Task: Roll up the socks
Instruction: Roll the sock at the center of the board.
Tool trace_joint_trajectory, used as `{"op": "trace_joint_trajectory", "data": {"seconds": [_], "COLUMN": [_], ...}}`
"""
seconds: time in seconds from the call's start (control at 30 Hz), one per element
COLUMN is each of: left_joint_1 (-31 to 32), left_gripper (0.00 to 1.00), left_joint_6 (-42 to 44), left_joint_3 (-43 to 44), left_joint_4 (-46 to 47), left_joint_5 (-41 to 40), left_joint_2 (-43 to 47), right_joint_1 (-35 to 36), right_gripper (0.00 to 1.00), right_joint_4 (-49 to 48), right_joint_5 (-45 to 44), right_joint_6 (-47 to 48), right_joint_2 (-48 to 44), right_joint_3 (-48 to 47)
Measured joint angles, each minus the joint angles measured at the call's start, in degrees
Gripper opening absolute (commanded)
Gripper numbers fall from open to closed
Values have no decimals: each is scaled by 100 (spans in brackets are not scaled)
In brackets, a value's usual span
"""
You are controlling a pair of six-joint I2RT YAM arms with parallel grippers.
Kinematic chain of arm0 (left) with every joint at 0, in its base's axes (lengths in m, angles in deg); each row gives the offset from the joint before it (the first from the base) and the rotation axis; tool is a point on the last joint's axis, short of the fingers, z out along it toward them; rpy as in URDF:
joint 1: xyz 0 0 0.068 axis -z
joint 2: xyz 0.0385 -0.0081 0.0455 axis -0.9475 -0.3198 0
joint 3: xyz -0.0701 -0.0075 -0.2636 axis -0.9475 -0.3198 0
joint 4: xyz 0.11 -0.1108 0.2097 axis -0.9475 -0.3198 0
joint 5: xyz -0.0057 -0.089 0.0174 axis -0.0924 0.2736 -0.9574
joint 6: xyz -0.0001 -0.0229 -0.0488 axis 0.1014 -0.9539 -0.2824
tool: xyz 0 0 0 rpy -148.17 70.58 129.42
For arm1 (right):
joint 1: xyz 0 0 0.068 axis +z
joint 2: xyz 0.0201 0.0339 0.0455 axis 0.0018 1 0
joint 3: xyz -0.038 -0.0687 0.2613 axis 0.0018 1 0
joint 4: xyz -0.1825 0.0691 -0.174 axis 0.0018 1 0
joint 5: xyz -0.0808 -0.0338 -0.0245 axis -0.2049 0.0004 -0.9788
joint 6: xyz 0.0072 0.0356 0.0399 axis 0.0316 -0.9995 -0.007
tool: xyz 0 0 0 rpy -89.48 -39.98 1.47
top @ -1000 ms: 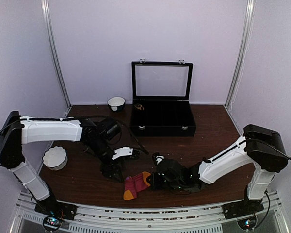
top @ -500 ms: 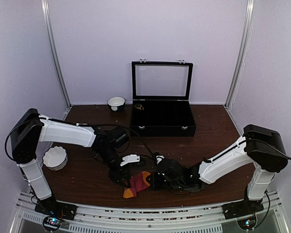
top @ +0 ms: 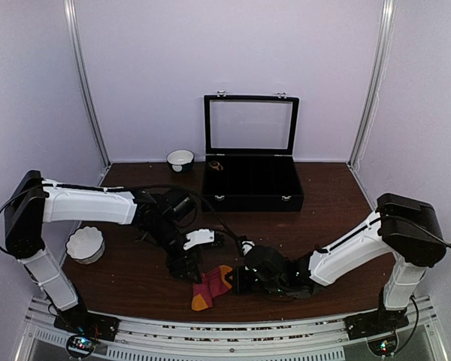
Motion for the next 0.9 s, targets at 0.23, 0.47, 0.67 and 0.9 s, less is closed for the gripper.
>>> {"op": "trace_joint_trajectory", "data": {"seconds": [0.23, 0.47, 0.67, 0.9], "left_joint_1": [0, 0, 0, 0], "left_gripper": [65, 51, 53, 62], "left_joint_6": [20, 48, 55, 42], "left_joint_3": [61, 83, 131, 133], "left_joint_4": [20, -44, -72, -129], "left_joint_5": [-83, -39, -13, 101], "left_joint_2": [-402, -750, -752, -750], "right_joint_1": [0, 0, 0, 0], "right_gripper": [1, 1, 1, 1], "right_joint_4": [-111, -173, -216, -256], "right_joint_5": [55, 74, 76, 92], "right_joint_6": [-66, -90, -103, -107], "right_joint_2": [0, 0, 0, 0], "right_joint_3": [48, 103, 146, 146]}}
